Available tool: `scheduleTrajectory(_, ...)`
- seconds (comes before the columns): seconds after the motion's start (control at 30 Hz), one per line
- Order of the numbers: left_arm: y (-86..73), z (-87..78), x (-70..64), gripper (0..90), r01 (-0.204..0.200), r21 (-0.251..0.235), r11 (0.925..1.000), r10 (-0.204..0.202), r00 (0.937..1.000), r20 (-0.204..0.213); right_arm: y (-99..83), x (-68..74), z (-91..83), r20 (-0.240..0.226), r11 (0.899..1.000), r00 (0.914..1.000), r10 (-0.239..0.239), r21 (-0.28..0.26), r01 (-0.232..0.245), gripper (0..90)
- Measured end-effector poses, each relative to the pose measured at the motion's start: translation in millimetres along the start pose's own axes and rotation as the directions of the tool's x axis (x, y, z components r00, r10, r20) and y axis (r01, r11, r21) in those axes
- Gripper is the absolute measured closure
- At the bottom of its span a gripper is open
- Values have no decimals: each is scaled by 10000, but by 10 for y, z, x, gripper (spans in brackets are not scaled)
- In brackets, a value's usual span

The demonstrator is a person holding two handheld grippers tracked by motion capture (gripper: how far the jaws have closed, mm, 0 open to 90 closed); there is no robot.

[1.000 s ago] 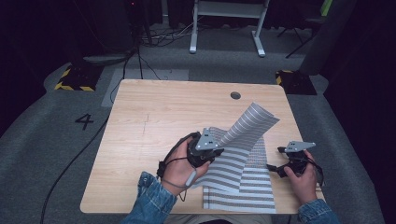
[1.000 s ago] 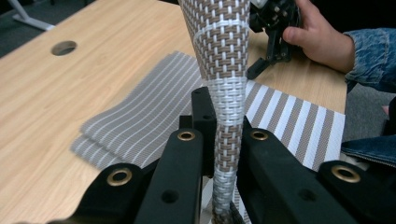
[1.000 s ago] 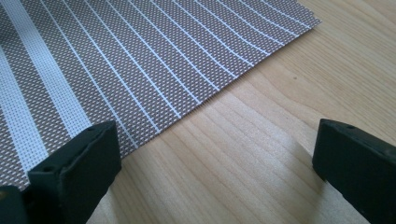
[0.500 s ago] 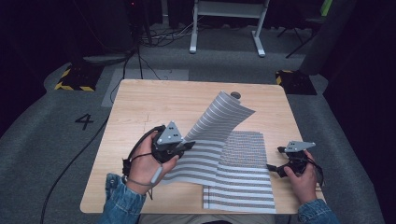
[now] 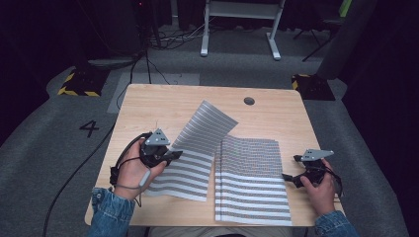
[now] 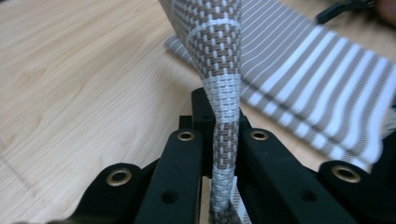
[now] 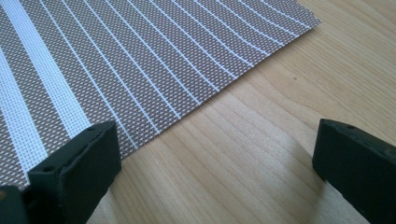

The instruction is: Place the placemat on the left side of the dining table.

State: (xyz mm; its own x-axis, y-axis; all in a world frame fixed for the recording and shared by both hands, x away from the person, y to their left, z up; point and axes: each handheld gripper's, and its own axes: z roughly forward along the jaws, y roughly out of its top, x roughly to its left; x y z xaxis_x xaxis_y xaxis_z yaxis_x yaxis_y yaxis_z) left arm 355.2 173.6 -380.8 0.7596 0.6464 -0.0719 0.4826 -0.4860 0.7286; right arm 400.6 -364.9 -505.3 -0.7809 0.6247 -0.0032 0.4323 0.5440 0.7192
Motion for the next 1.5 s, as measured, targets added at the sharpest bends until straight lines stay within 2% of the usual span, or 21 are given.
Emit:
scheduleTrajectory(0.13, -138, 171, 228, 886, 4, 686, 9976, 14, 9997, -251, 0, 0, 0, 1, 10000, 10000, 5, 0, -5, 12)
scheduleTrajectory(0.23, -217, 251, 354, 887, 231, 806, 9965, -195, 9988, -449, 0, -1, 0, 2, 10000, 10000, 2, -1, -2, 12)
scheduleTrajectory(0.3, -258, 301, 403, 886, 481, 868, 9951, -459, 9986, -281, 0, -1, 0, 10, 10000, 10000, -6, -7, 6, 12)
scheduleTrajectory(0.37, -286, 340, 472, 876, 350, 912, 9952, -278, 9965, -794, 0, -1, 0, 1, 10000, 10000, 5, 0, -5, 12)
scheduleTrajectory(0.4, -312, 375, 509, 806, 591, 765, 9953, -500, 9920, -1158, 0, 0, 0, 1, 10000, 10000, 7, -1, -7, 12)
scheduleTrajectory(0.43, -326, 394, 569, 651, 372, 672, 9970, -231, 9795, -2000, 0, 0, 0, 1, 10000, 10000, 6, 0, -6, 12)
scheduleTrajectory(0.47, -339, 412, 620, 494, 217, 701, 9973, -13, 9605, -2783, 0, 0, 0, 2, 10000, 10000, 4, -1, -4, 12)
scheduleTrajectory(0.5, -339, 412, 620, 372, 217, 701, 9973, -13, 9605, -2783, 0, 0, 0, 2, 10000, 10000, 4, -1, -4, 12)
scheduleTrajectory(0.53, -345, 396, 690, 309, 384, 687, 9969, -76, 9156, -4021, 0, 0, 1, 6, 10000, 10000, 1, -2, -1, 12)
scheduleTrajectory(0.57, -345, 396, 690, 306, 384, 687, 9969, -76, 9156, -4021, 0, 0, 1, 6, 10000, 10000, 1, -2, -1, 12)
scheduleTrajectory(0.6, -309, 342, 672, 301, 887, 411, 9952, -591, 8811, -4693, 0, 0, 0, 2, 10000, 10000, 3, -1, -3, 12)
scheduleTrajectory(0.67, -240, 307, 605, 290, 799, 58, 9968, -684, 8857, -4593, 0, 0, 0, -1, 10000, 10000, 9, 0, -9, 12)
scheduleTrajectory(0.7, -202, 307, 550, 294, 793, -185, 9967, -793, 8939, -4413, 0, -1, 0, 16, 10000, 10000, -6, -8, 6, 12)
scheduleTrajectory(0.73, -154, 322, 477, 300, 740, -393, 9965, -835, 9157, -3931, 0, -1, 0, 6, 10000, 10000, 2, -6, -2, 12)
scheduleTrajectory(0.77, -154, 322, 477, 299, 740, -393, 9965, -835, 9157, -3931, 0, -1, 0, 6, 10000, 10000, 2, -6, -2, 12)
scheduleTrajectory(0.8, -89, 344, 357, 299, 612, -477, 9970, -738, 9369, -3417, 0, 0, 1, 0, 10000, 10000, 11, -2, -11, 12)
scheduleTrajectory(0.93, 32, 442, 59, 296, -20, -273, 9996, -52, 9658, -2594, 0, 0, 1, 3, 10000, 10000, 4, -3, -4, 12)
scheduleTrajectory(1.03, 65, 589, -151, 287, -374, -10, 9993, 365, 9815, -1877, 0, 0, 0, -2, 10000, 10000, 8, 2, -8, 12)
scheduleTrajectory(1.2, -3, 899, -399, 301, -589, 765, 9953, 661, 9932, -955, 0, 0, 0, 0, 10000, 10000, 4, 0, -4, 12)
scheduleTrajectory(1.3, -91, 1052, -480, 312, -410, 1008, 9941, 518, 9929, -1066, 0, 0, 0, 1, 10000, 10000, 4, -2, -4, 12)
scheduleTrajectory(1.5, -291, 1299, -519, 294, -156, 1703, 9853, 290, 9967, -762, 0, -1, 0, 9, 10000, 10000, -6, -5, 6, 12)
